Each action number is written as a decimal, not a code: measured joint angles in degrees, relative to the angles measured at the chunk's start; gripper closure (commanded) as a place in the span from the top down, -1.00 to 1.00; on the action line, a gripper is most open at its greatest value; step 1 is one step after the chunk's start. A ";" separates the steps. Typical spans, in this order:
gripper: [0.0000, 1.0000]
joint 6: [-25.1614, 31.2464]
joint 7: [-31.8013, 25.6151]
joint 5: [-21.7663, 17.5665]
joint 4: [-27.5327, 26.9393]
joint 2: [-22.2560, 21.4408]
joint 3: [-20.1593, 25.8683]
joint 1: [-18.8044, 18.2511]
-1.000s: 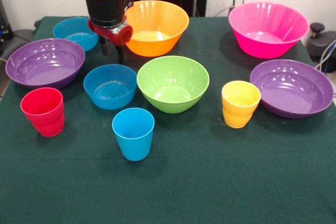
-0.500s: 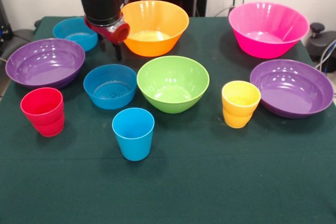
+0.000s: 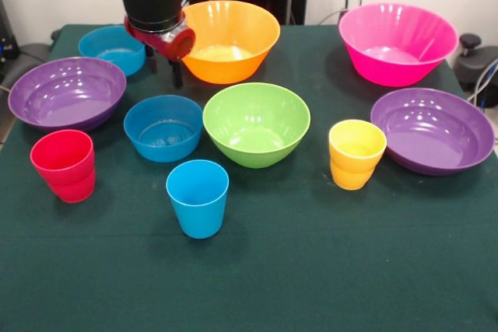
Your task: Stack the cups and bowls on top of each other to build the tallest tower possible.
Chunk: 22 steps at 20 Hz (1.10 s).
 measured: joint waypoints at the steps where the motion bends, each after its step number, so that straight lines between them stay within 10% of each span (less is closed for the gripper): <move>1: 1.00 0.00 0.00 0.08 0.00 -0.12 -0.01 0.15; 22: 1.00 -0.11 0.00 1.16 -2.61 0.39 0.64 -0.07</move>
